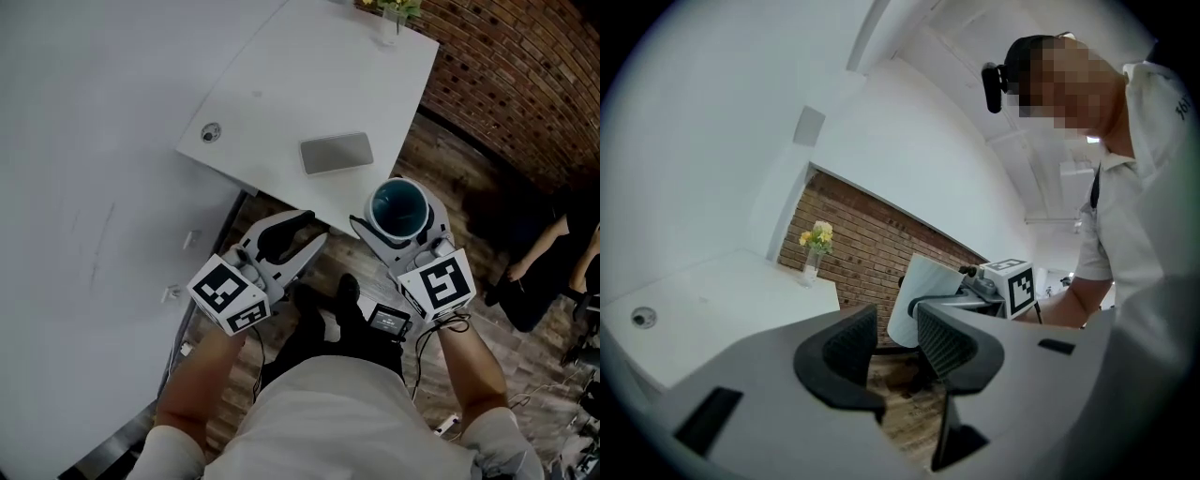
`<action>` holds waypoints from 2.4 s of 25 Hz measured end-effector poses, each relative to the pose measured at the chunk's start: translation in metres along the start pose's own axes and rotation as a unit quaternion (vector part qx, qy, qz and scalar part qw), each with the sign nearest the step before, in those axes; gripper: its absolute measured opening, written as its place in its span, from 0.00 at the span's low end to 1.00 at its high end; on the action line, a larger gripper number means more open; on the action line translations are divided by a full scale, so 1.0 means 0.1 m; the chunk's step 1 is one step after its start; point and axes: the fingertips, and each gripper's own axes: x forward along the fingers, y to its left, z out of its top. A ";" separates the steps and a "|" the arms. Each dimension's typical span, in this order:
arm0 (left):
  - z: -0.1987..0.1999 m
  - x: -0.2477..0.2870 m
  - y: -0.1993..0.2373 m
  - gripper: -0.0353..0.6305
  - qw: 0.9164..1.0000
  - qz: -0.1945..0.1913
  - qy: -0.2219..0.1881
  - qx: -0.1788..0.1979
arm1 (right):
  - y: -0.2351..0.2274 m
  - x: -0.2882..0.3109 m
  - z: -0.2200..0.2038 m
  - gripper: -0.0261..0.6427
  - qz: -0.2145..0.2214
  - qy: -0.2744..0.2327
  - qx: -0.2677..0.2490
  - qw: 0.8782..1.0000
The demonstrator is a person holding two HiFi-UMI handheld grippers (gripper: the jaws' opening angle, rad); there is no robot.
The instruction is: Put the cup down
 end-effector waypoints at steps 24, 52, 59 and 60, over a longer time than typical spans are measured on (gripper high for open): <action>-0.41 0.65 0.96 0.24 1.000 0.014 0.020 -0.008 | -0.79 1.13 -0.74 0.63 -0.013 0.026 0.014 0.999; -0.90 0.92 1.36 0.25 0.997 0.041 0.045 -0.038 | -0.87 1.75 -1.56 0.63 -0.001 0.068 0.025 0.997; -0.94 0.94 1.35 0.25 0.997 0.041 0.048 -0.040 | -0.83 1.78 -1.61 0.63 0.001 0.067 0.020 0.998; -0.95 0.94 1.35 0.25 0.997 0.041 0.048 -0.040 | -0.82 1.78 -1.63 0.63 0.002 0.068 0.019 0.998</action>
